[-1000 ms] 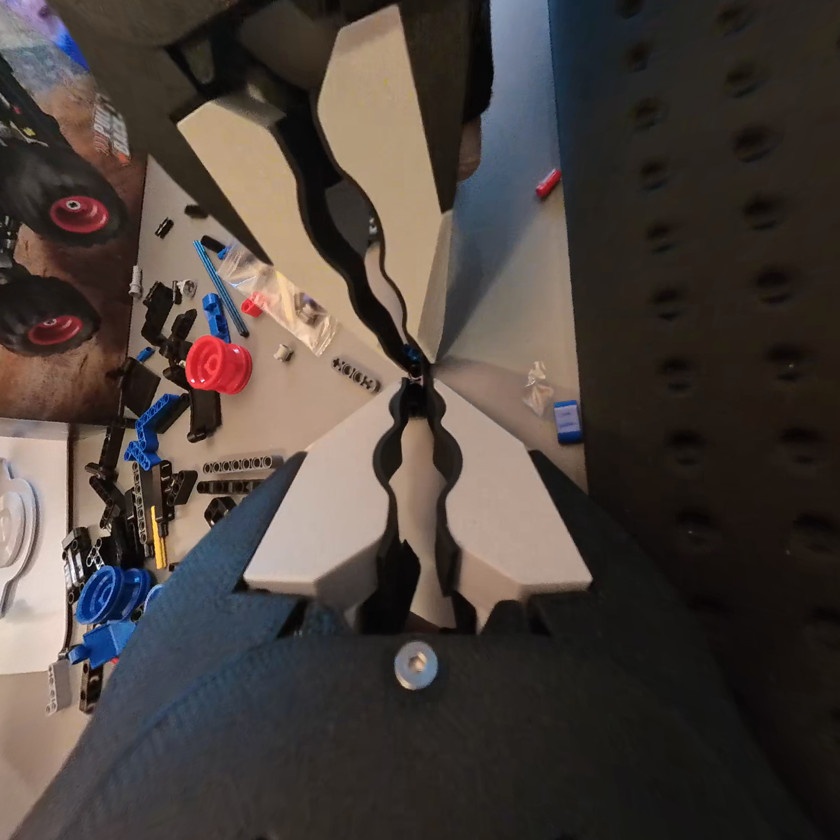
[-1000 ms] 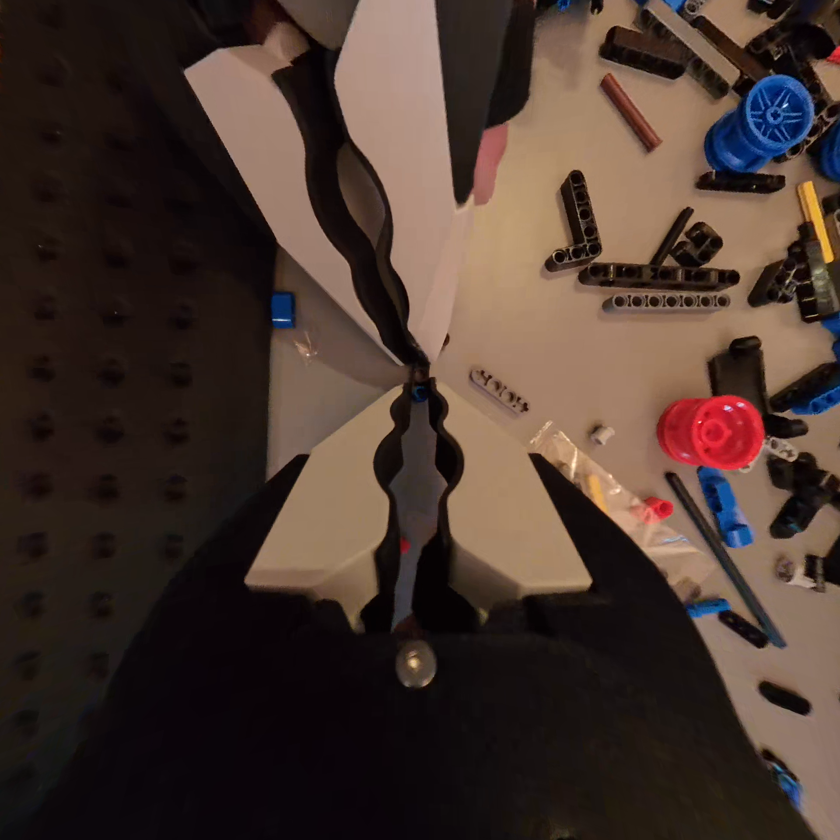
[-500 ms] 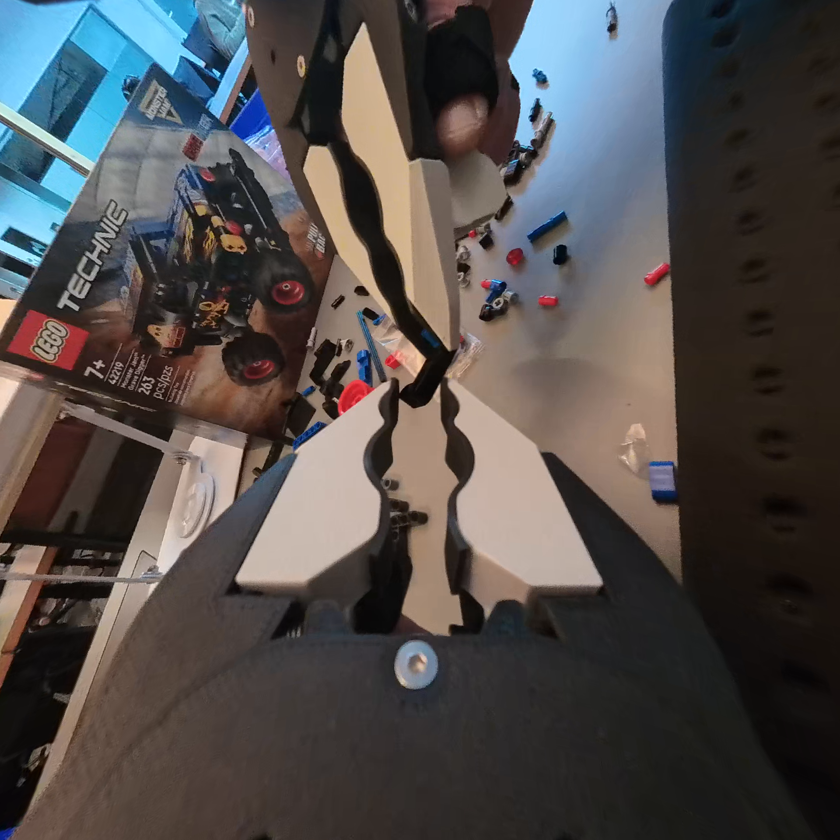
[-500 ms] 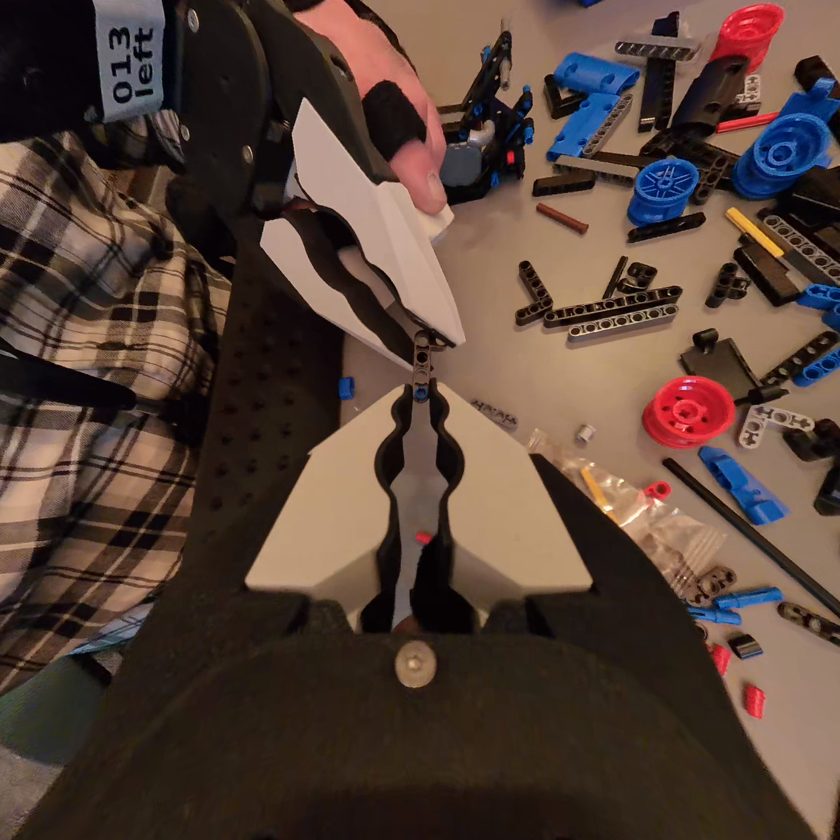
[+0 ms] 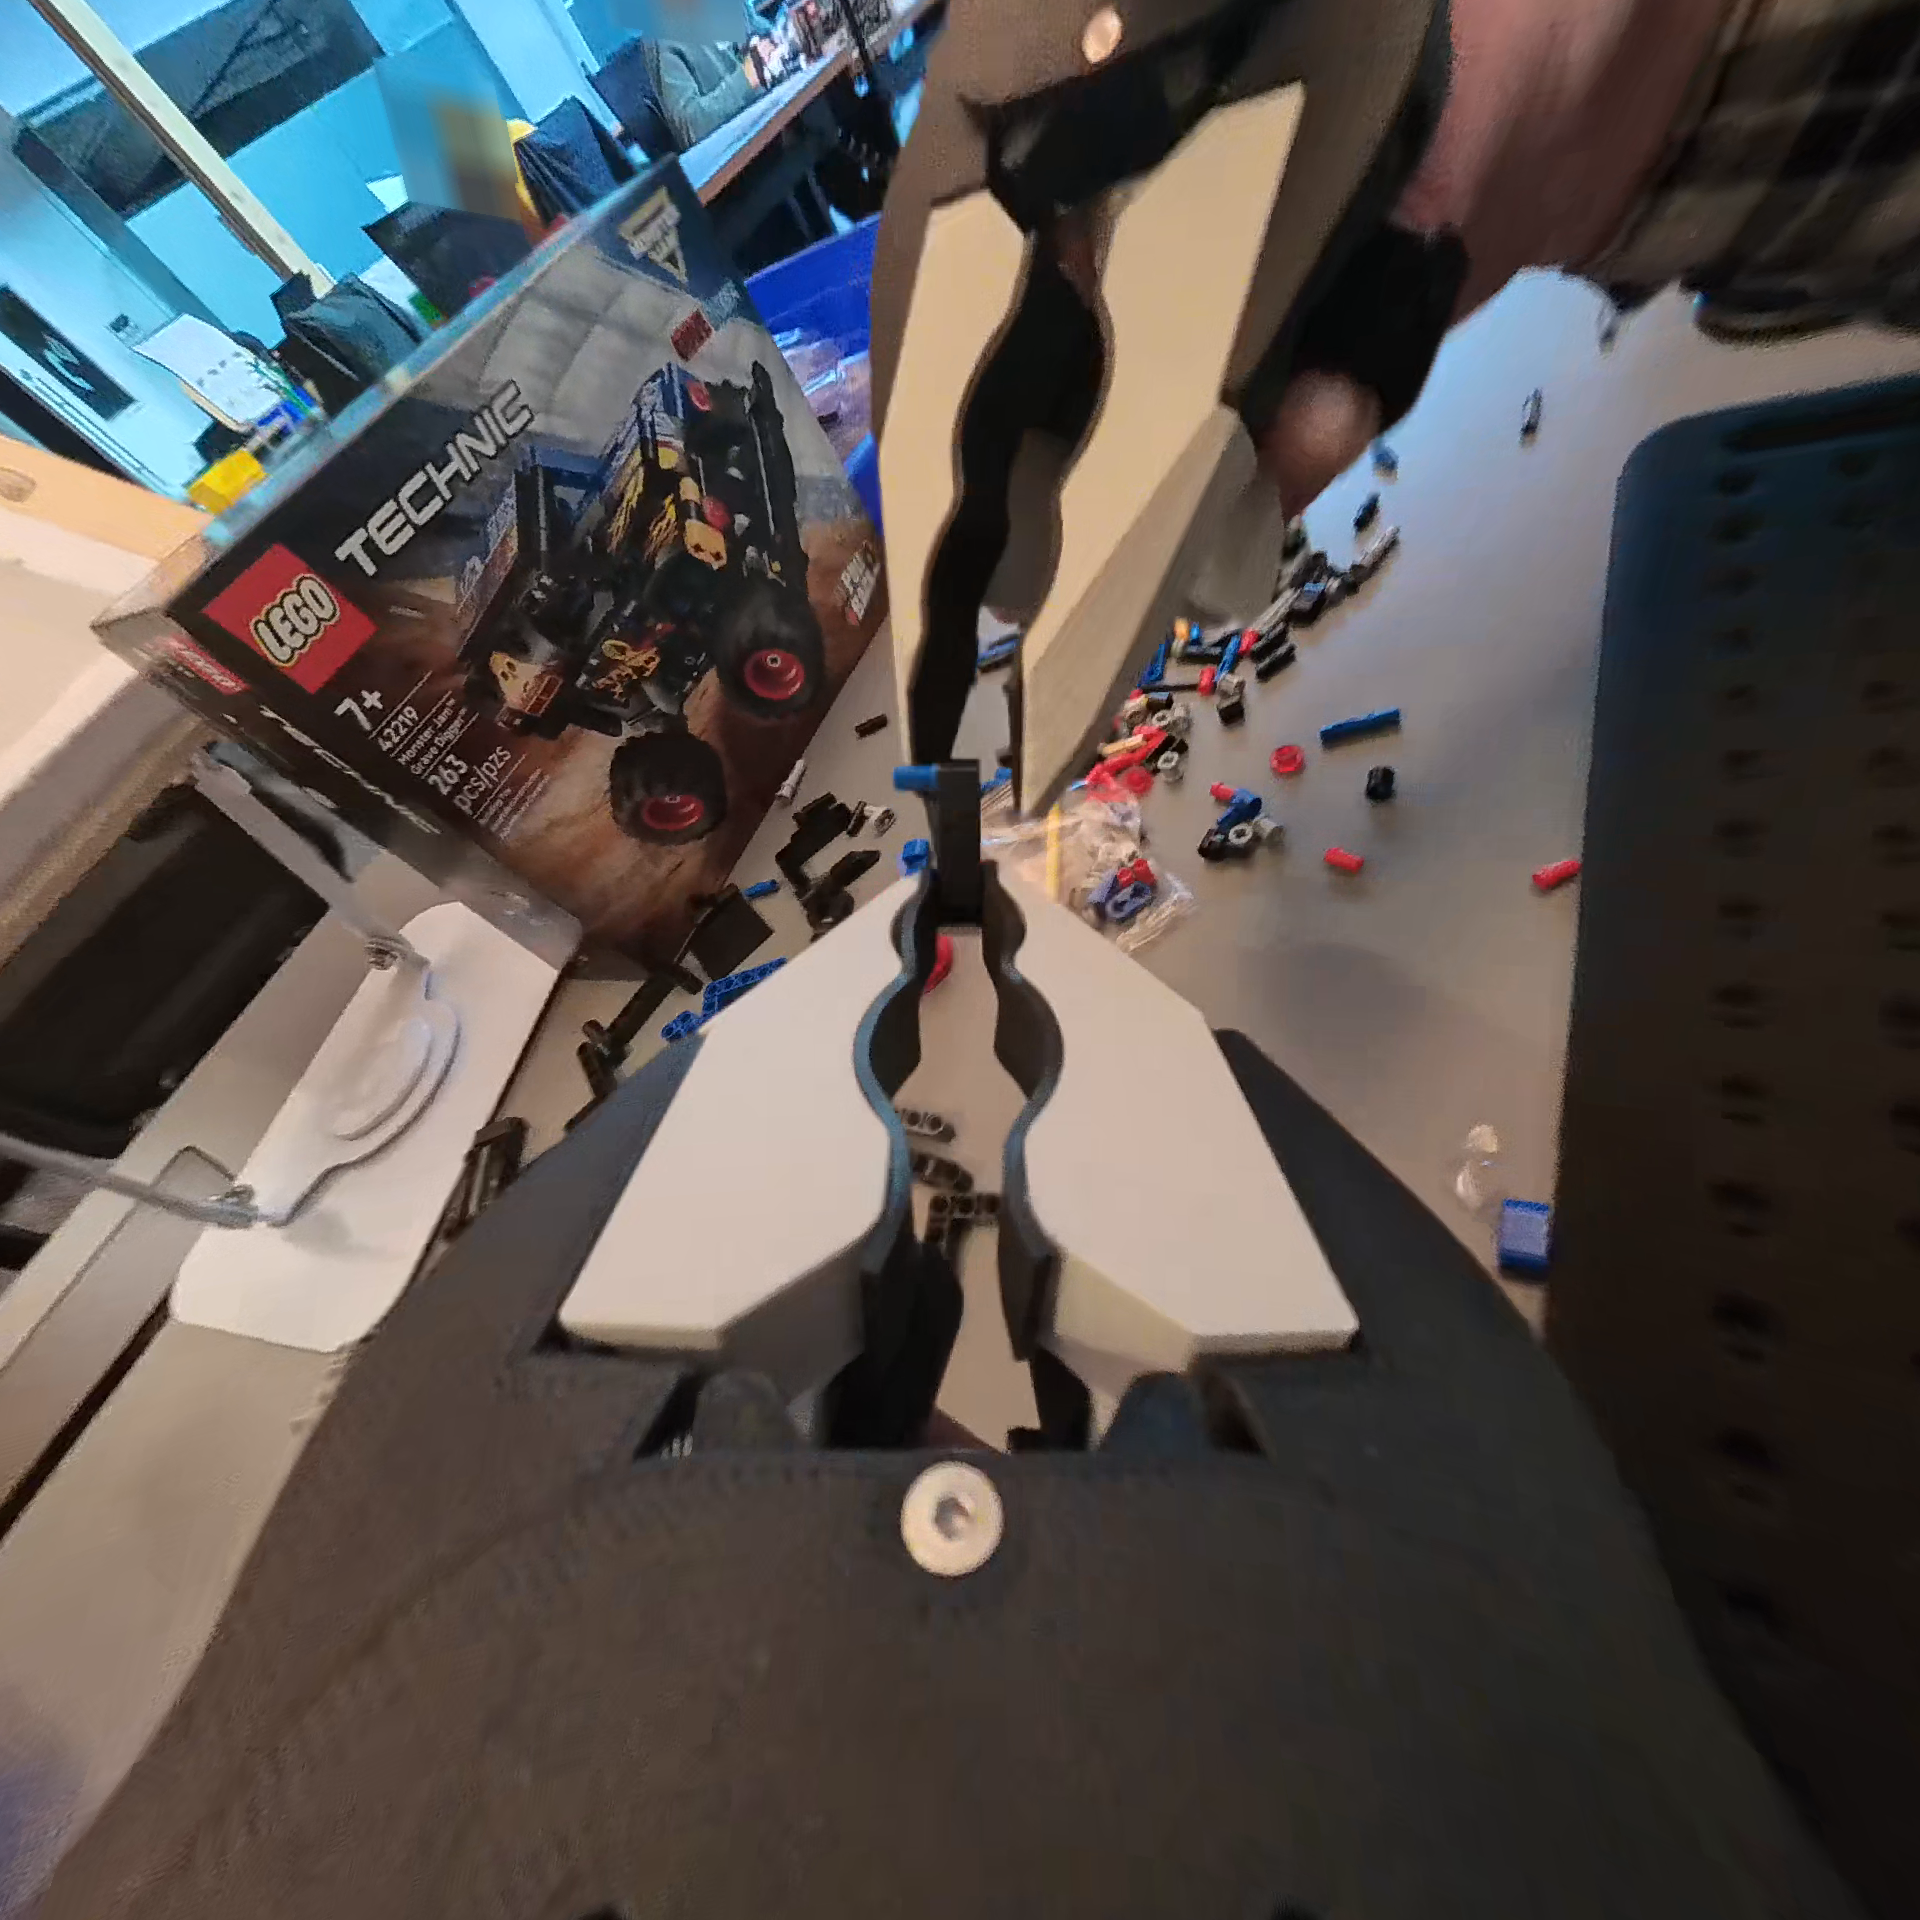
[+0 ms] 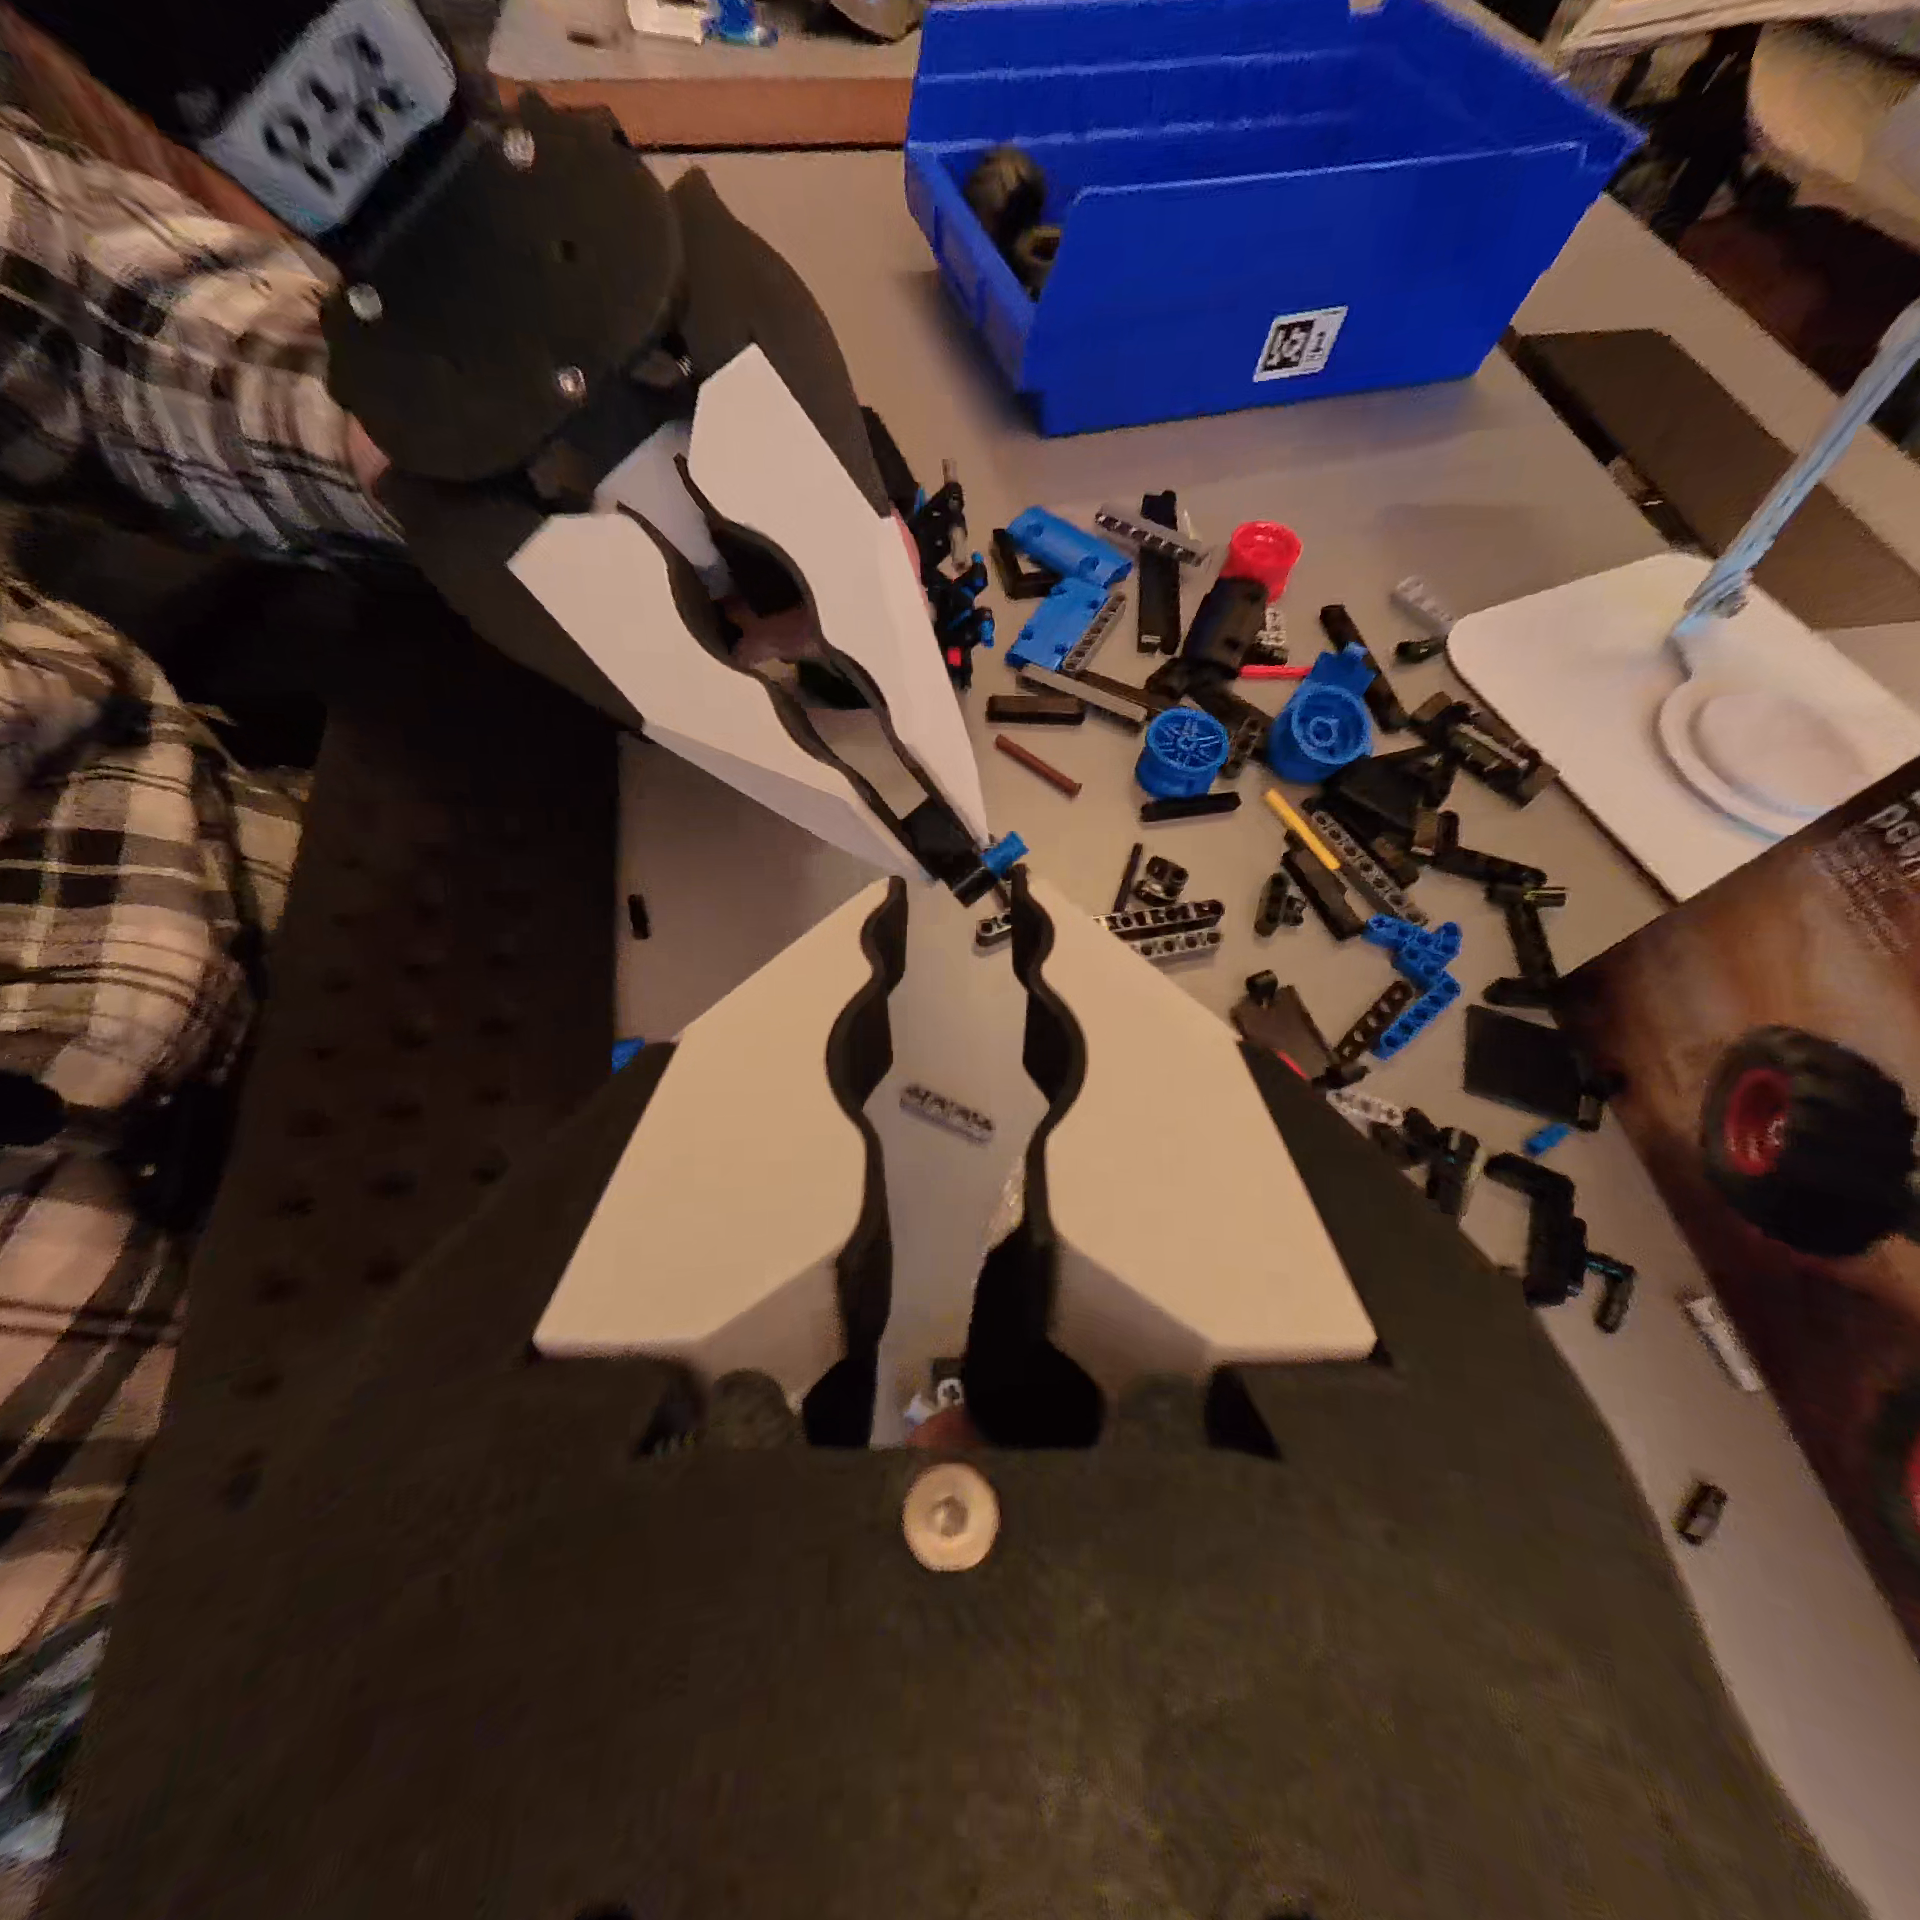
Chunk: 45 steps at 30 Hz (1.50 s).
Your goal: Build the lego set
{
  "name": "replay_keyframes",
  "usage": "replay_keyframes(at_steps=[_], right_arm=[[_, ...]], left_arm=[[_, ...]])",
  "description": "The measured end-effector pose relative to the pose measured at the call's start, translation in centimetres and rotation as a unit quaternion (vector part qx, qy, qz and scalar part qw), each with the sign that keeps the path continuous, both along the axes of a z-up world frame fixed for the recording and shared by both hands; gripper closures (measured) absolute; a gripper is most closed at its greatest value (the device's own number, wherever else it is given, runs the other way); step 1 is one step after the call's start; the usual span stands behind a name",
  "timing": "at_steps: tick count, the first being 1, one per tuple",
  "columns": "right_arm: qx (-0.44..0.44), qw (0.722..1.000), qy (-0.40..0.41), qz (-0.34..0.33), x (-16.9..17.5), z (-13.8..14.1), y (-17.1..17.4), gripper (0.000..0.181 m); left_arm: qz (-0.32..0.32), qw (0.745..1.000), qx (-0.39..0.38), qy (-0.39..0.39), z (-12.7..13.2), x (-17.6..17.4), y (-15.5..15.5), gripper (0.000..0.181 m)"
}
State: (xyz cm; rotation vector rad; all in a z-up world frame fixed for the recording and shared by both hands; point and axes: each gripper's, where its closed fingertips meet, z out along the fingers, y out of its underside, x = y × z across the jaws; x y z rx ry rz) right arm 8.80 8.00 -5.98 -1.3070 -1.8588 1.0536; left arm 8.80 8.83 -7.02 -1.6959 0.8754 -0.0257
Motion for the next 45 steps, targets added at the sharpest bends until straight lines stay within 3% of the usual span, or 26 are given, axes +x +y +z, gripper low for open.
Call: replay_keyframes(at_steps=[4,13,14,20,24,30,33,35,42,45], right_arm=[[0.045,0.998,0.015,-0.029,-1.0,0.1,0.3,0.17],[0.0,0.996,0.088,-0.033,-2.6,1.9,-0.1,0.174],[-0.013,0.995,0.097,-0.03,-2.7,2.3,-0.2,0.181],[-0.037,0.99,0.126,-0.042,-4.1,3.4,0.3,0.181],[-0.025,0.989,0.133,-0.053,-4.6,3.6,0.8,0.166],[-0.063,0.986,0.147,-0.05,-4.7,3.9,0.4,0.171],[-0.11,0.981,0.156,-0.034,-4.6,4.6,-0.1,0.16],[-0.117,0.978,0.163,-0.047,-4.7,5.0,0.1,0.162],[-0.145,0.975,0.152,-0.076,-6.1,4.7,0.1,0.173],[-0.154,0.972,0.159,-0.081,-6.4,4.9,0.0,0.173]], left_arm=[[0.005,1.0,-0.005,-0.019,0.3,-0.5,0.1,0.175],[0.0,0.996,-0.012,-0.094,2.1,-1.8,0.1,0.175],[-0.001,0.995,-0.013,-0.104,2.4,-1.9,0.1,0.175],[-0.009,0.986,-0.027,-0.163,3.5,-2.7,0.1,0.175],[-0.013,0.98,-0.037,-0.195,3.8,-3.2,0.1,0.175],[-0.014,0.978,-0.034,-0.205,4.1,-3.4,0.1,0.175],[0.004,0.981,-0.023,-0.193,4.1,-4.0,0.4,0.175],[0.015,0.983,-0.008,-0.181,4.2,-4.3,0.5,0.175],[0.078,0.994,0.072,-0.024,3.9,-5.0,1.0,0.176],[0.087,0.993,0.084,-0.01,4.1,-5.3,1.0,0.176]])
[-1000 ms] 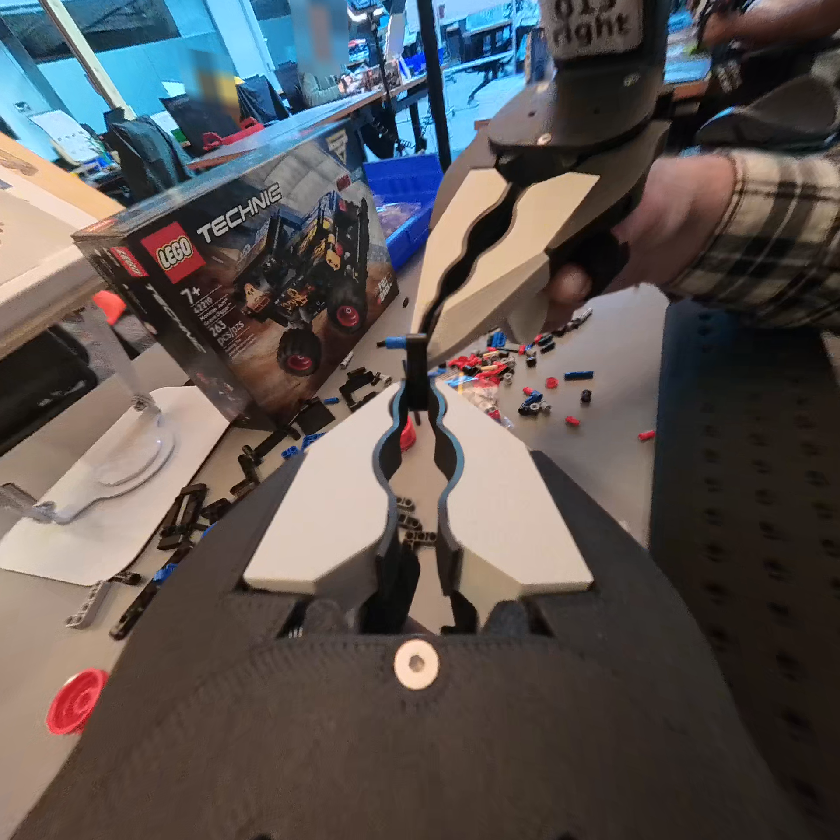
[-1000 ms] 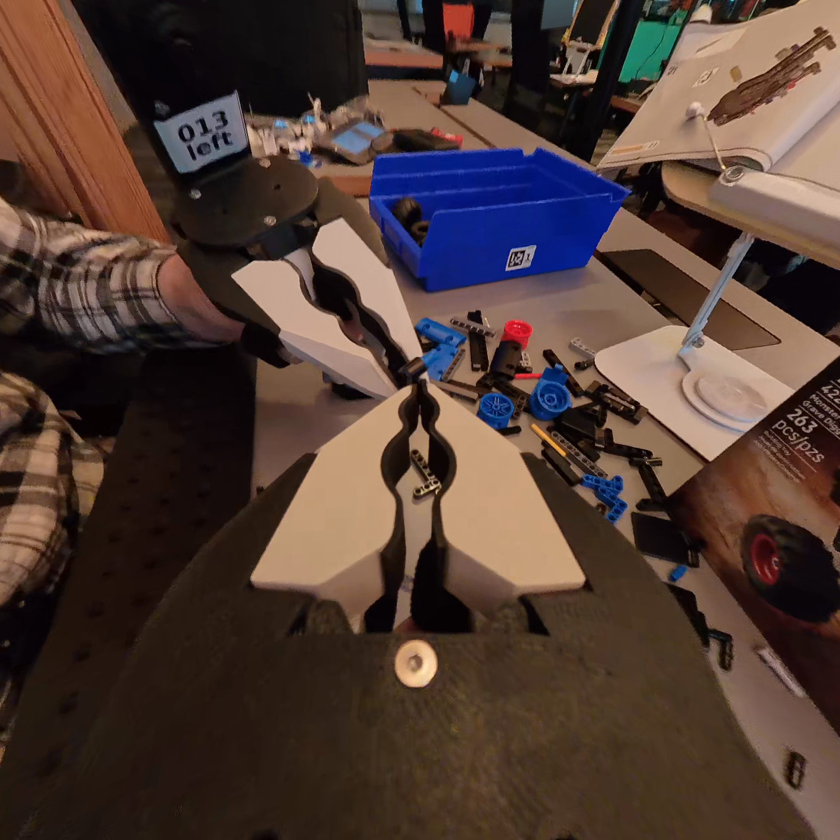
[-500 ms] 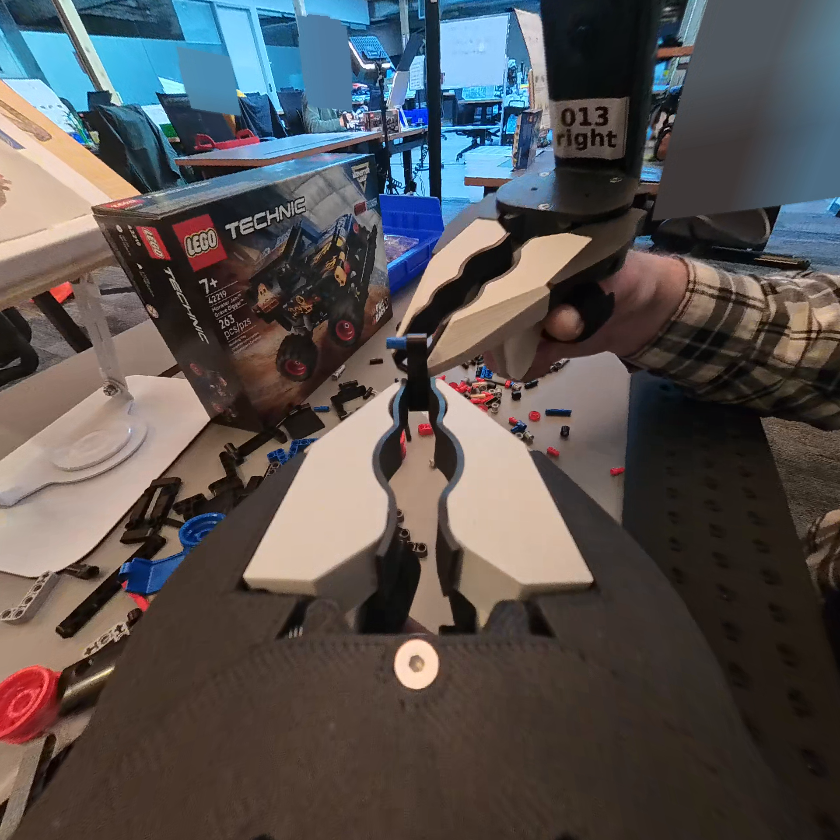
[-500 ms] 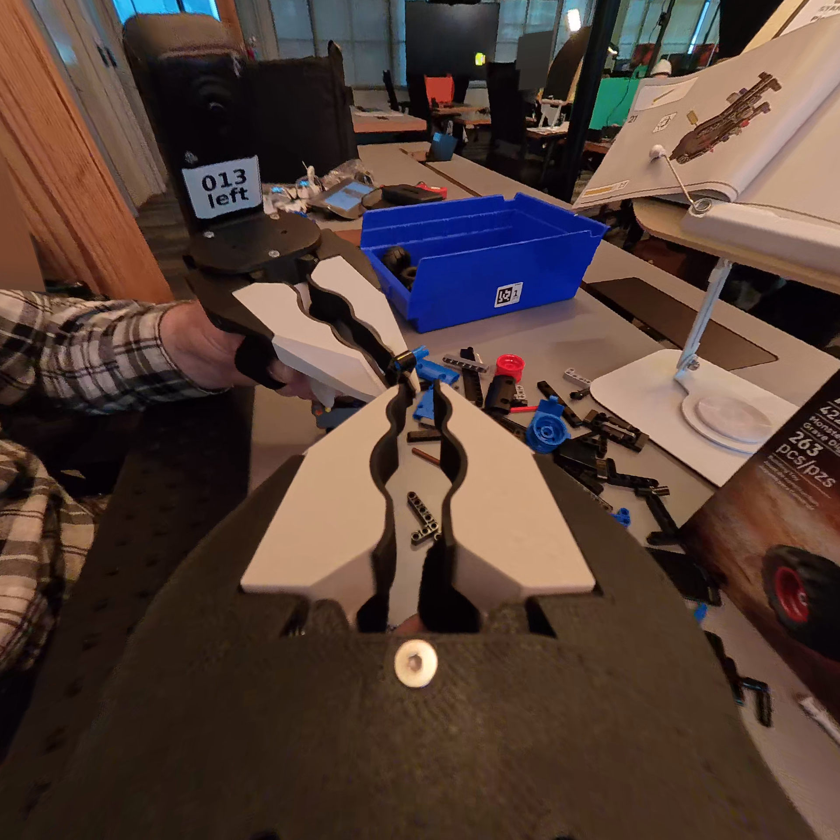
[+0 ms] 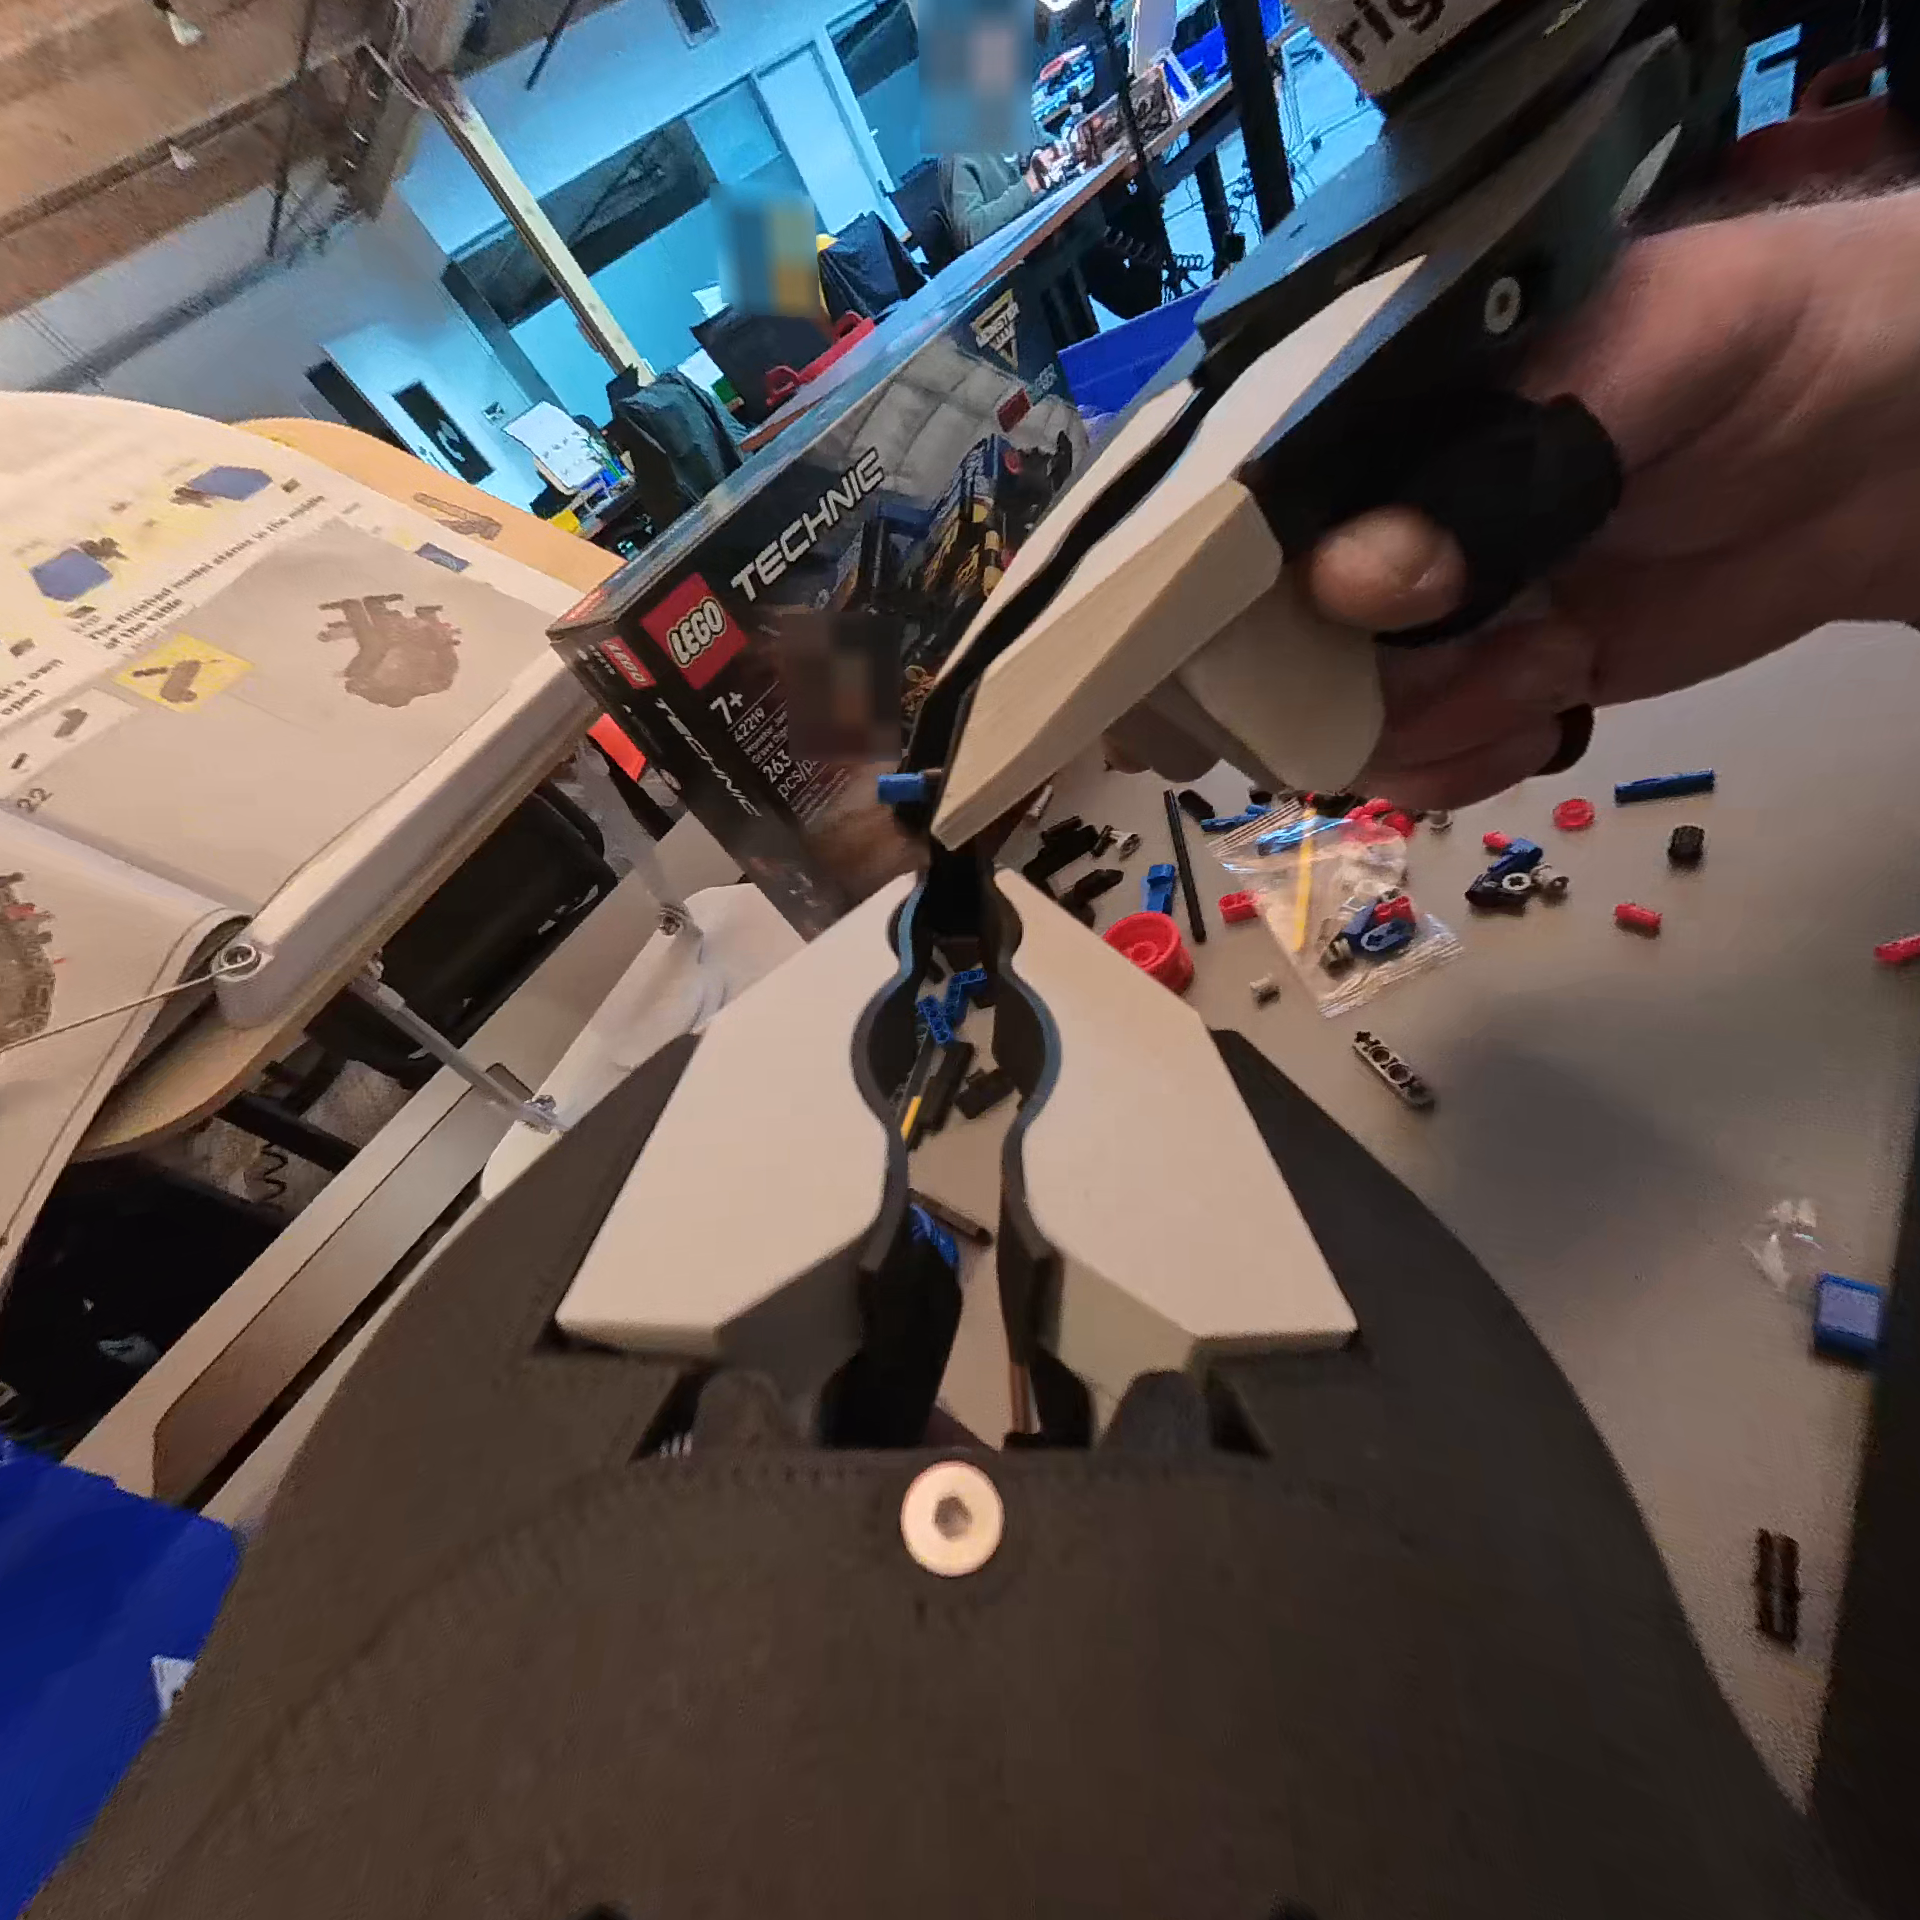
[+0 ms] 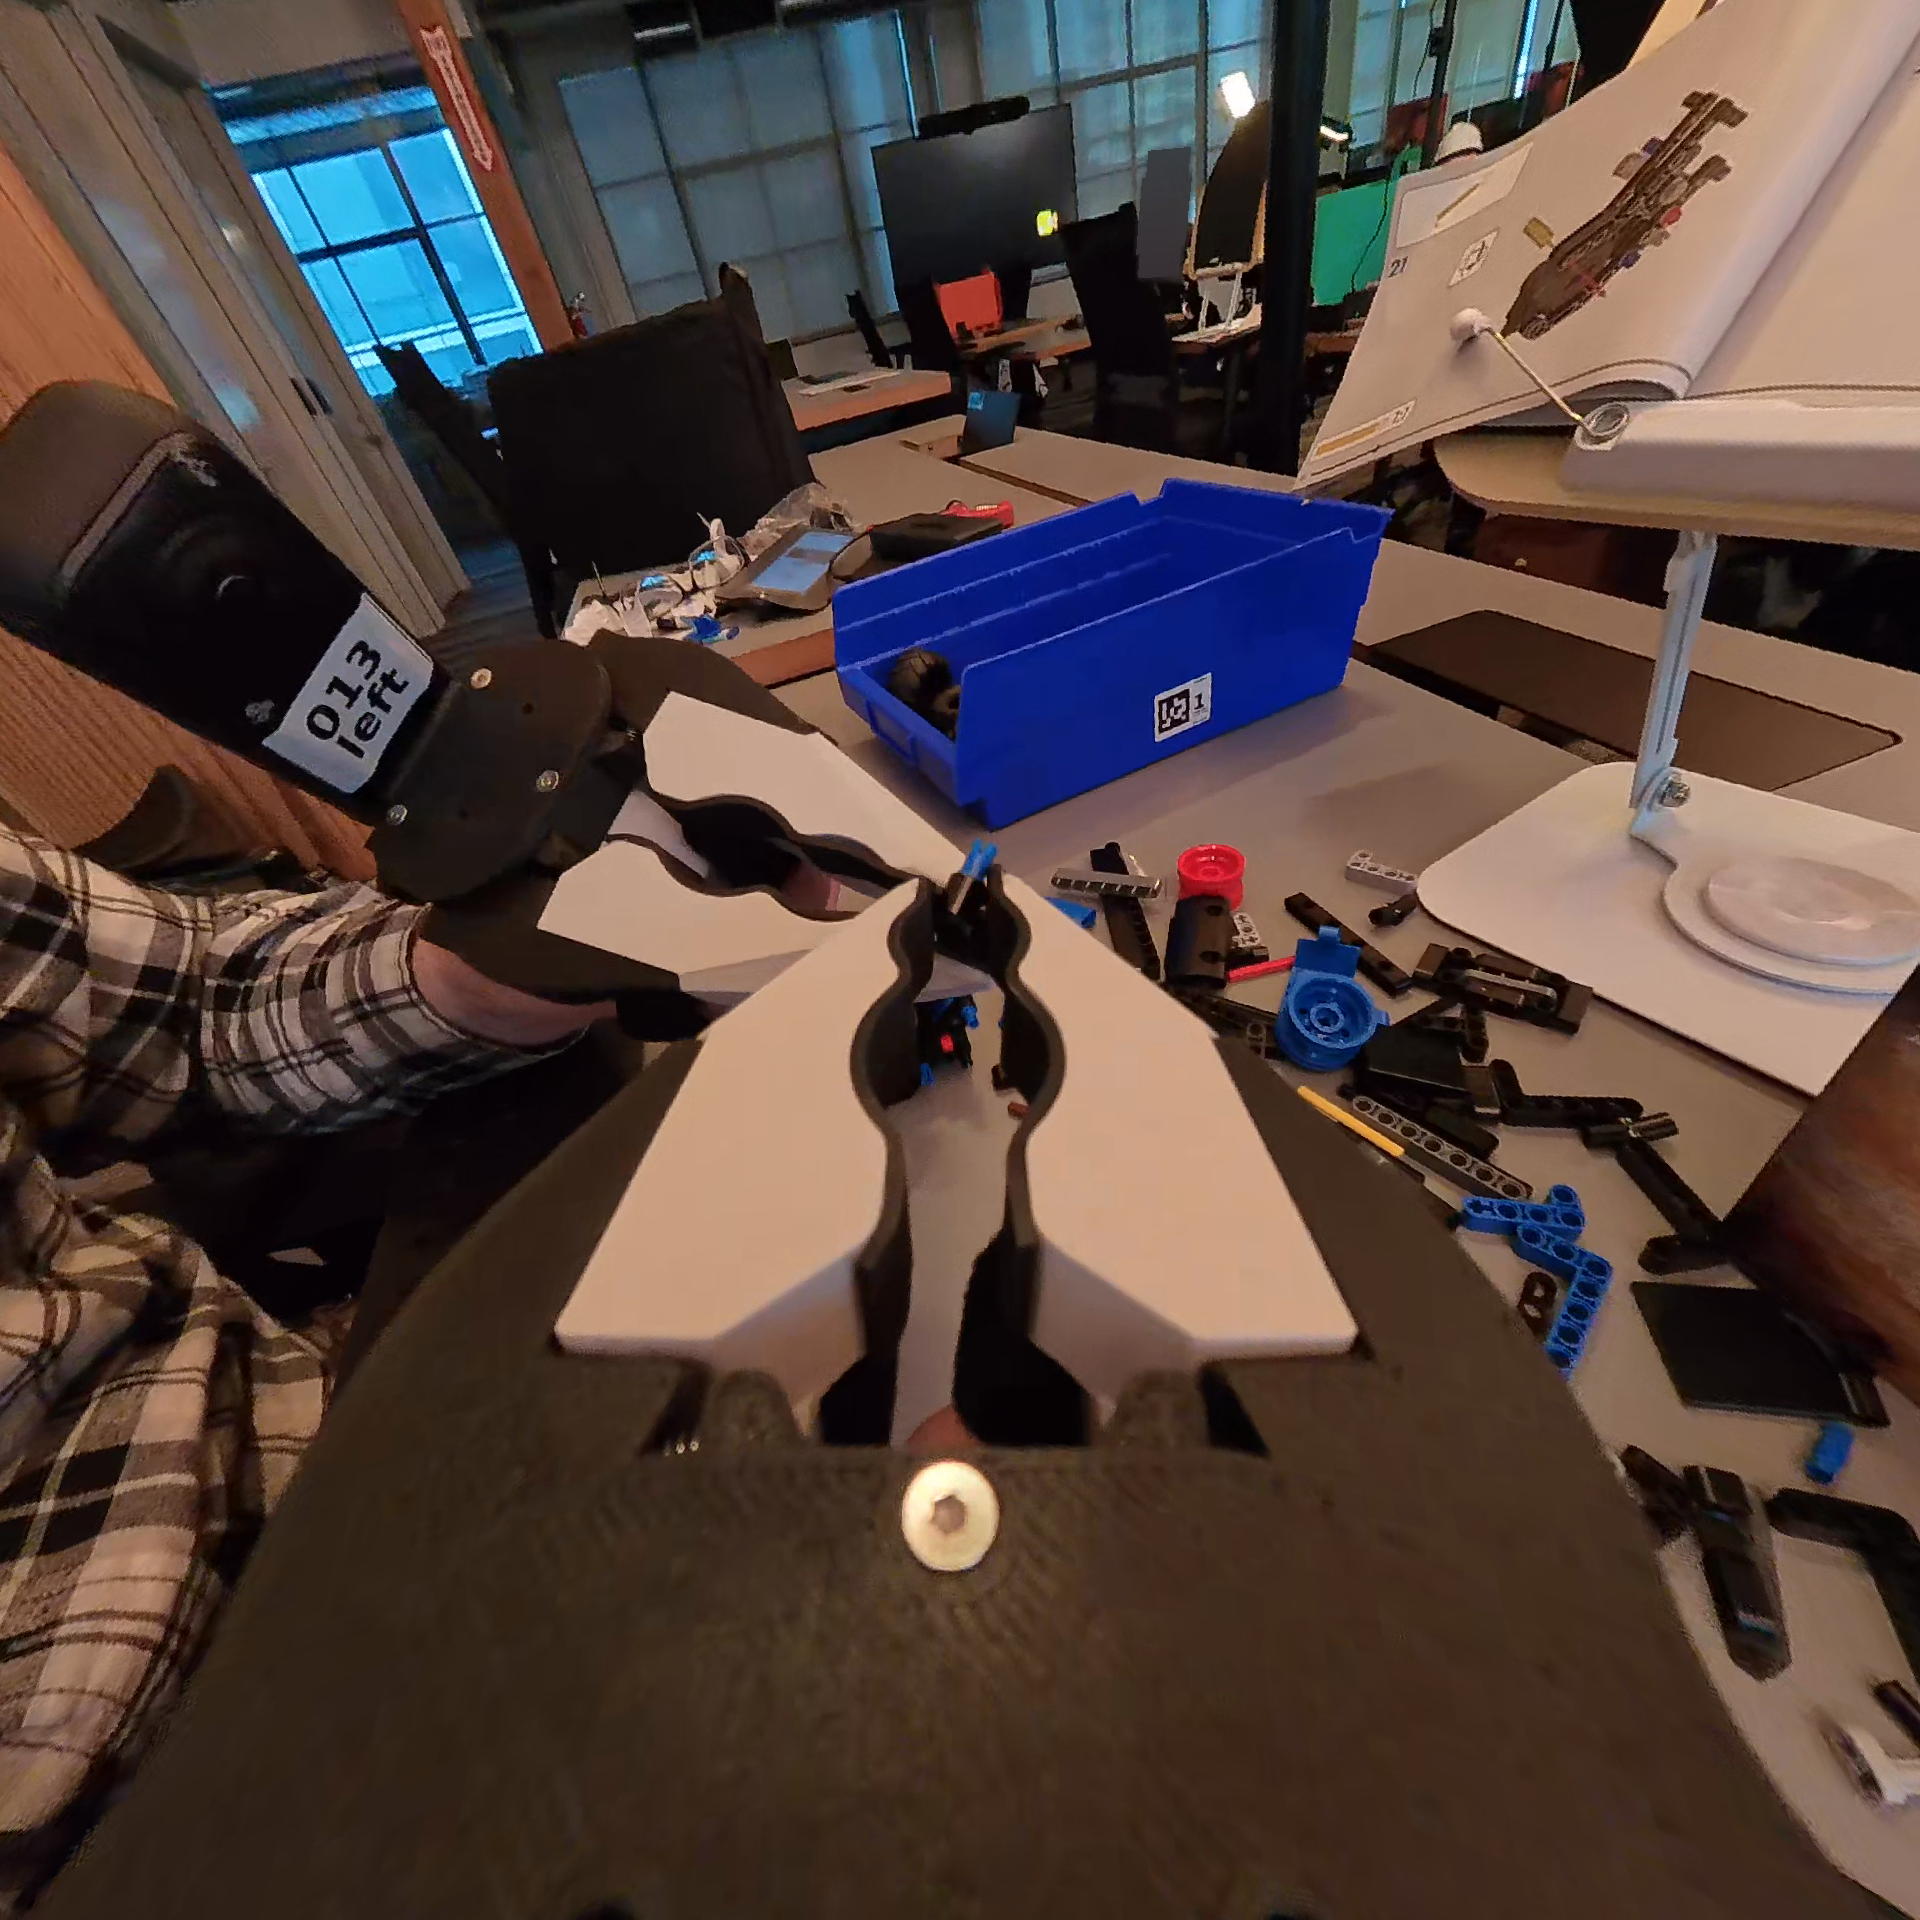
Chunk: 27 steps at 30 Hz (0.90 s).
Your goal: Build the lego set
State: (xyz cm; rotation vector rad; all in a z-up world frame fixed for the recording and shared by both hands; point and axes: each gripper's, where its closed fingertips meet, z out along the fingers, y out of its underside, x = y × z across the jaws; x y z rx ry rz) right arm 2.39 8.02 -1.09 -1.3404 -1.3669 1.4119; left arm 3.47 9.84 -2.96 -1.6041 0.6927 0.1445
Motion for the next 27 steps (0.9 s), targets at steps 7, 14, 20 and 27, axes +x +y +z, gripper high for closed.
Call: replay_keyframes(at_steps=[7,14,20,27], right_arm=[[-0.061,0.997,0.042,0.011,-0.2,1.2,0.0,0.174],[-0.112,0.991,0.064,0.028,0.0,1.3,0.2,0.173],[-0.076,0.995,0.065,0.014,0.0,0.8,0.6,0.172],[-0.076,0.995,0.056,0.015,0.0,0.2,0.7,0.173]], left_arm=[[0.004,1.0,0.019,-0.013,0.8,-0.5,-0.1,0.172],[-0.001,1.0,0.016,-0.013,0.6,-0.7,-0.2,0.176],[-0.002,1.0,0.003,-0.01,0.2,-0.7,0.0,0.176],[0.012,0.999,0.009,0.035,-0.5,-0.3,0.5,0.177]])
